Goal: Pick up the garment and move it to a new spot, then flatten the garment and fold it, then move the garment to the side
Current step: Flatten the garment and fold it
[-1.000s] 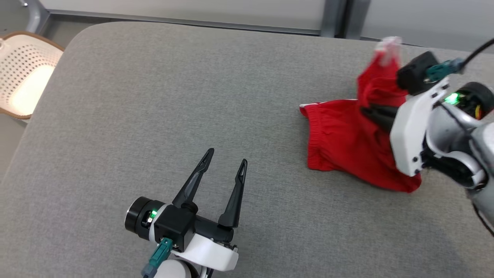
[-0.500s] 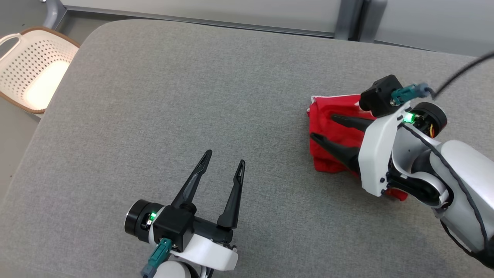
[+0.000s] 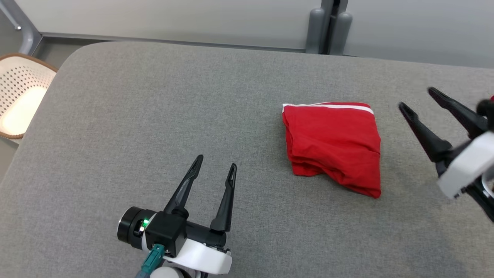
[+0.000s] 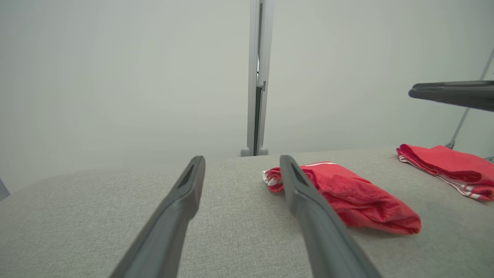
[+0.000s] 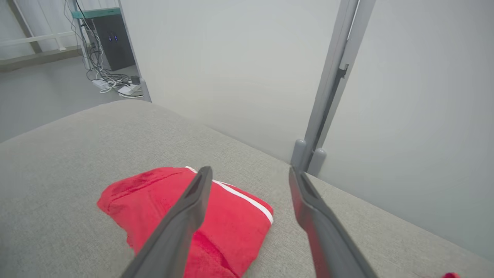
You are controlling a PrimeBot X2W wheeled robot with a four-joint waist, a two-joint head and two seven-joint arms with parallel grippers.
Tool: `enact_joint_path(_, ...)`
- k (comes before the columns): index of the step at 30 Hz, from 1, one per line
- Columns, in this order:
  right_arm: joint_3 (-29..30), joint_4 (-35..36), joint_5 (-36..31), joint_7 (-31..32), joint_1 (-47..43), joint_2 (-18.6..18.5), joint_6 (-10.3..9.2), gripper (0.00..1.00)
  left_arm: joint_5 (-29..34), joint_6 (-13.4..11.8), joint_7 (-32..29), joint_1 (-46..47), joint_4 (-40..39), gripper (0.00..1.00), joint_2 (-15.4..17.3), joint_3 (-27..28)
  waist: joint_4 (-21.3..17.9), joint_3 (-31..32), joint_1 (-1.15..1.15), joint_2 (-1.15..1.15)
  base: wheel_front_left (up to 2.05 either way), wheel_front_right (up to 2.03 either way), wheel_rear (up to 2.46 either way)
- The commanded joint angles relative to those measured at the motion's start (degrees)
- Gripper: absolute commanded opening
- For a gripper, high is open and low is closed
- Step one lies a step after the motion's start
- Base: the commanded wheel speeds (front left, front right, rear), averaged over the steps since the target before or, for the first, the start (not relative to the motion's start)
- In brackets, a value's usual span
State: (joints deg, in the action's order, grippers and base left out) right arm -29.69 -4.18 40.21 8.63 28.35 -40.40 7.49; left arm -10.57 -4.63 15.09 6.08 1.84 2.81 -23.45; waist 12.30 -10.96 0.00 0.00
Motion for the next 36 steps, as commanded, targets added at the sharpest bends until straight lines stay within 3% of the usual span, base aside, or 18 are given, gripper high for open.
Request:
enact_joint_path(1,2.1,-0.8,-2.6,-2.7,-3.6,0.8,-0.02,1.00,0.5,-0.4,0.1,-0.7,-0.5,1.00,0.2,0.5,-0.5,0.9,0.00,0.00,0.00,0.00,0.00)
enact_joint_path(3,4.6,-1.5,-4.8,-5.5,-7.3,2.4,-0.02,1.00,0.6,-0.4,0.1,-1.5,-0.6,1.00,0.2,0.9,-0.6,1.6,0.00,0.00,0.00,0.00,0.00)
enact_joint_path(4,5.5,-1.7,-5.8,-6.7,-9.2,3.4,-0.02,0.92,0.7,-0.5,0.0,-1.7,-0.7,1.00,0.2,1.3,-0.7,2.0,0.00,0.00,0.00,0.00,0.00)
enact_joint_path(6,6.7,-1.9,-7.9,-8.9,-12.1,5.4,-0.02,0.12,1.0,-0.5,0.1,-2.4,-1.0,1.00,0.3,1.8,-0.9,2.8,0.00,0.00,0.00,0.00,0.00)
enact_joint_path(7,6.8,-2.1,-8.9,-9.8,-13.5,6.6,-0.02,0.00,1.1,-0.6,0.1,-3.0,-1.2,1.00,0.3,2.1,-1.0,3.2,0.00,0.00,0.00,0.00,0.00)
enact_joint_path(13,7.1,-4.6,-13.7,-12.4,-15.9,11.9,-0.02,0.00,1.8,-0.1,0.0,-4.4,-1.6,1.00,0.4,2.6,-0.4,3.9,0.00,0.00,0.00,0.00,0.00)
enact_joint_path(17,6.7,-9.8,-17.4,-13.7,-10.5,17.0,-0.02,0.00,2.0,0.5,0.0,-3.8,-1.9,1.00,0.3,2.2,1.1,2.9,0.00,0.00,0.00,0.00,0.00)
enact_joint_path(26,5.0,-35.6,-24.2,-14.7,4.4,30.3,-0.04,0.00,0.8,1.4,0.1,-1.5,-0.5,1.00,0.2,-0.8,7.0,0.2,0.00,0.00,0.00,0.00,0.00)
enact_joint_path(30,3.5,-44.7,-24.7,-17.1,5.9,33.4,-0.03,0.00,0.1,0.9,0.1,-1.0,-0.2,1.00,0.2,-1.7,8.7,-0.1,0.00,0.00,0.00,0.00,0.00)
enact_joint_path(36,0.4,-53.6,-24.7,-20.1,6.6,35.4,-0.03,0.00,-0.4,0.3,0.0,-0.7,-0.3,1.00,0.2,-2.1,8.2,-0.1,0.00,0.00,0.00,0.00,0.00)
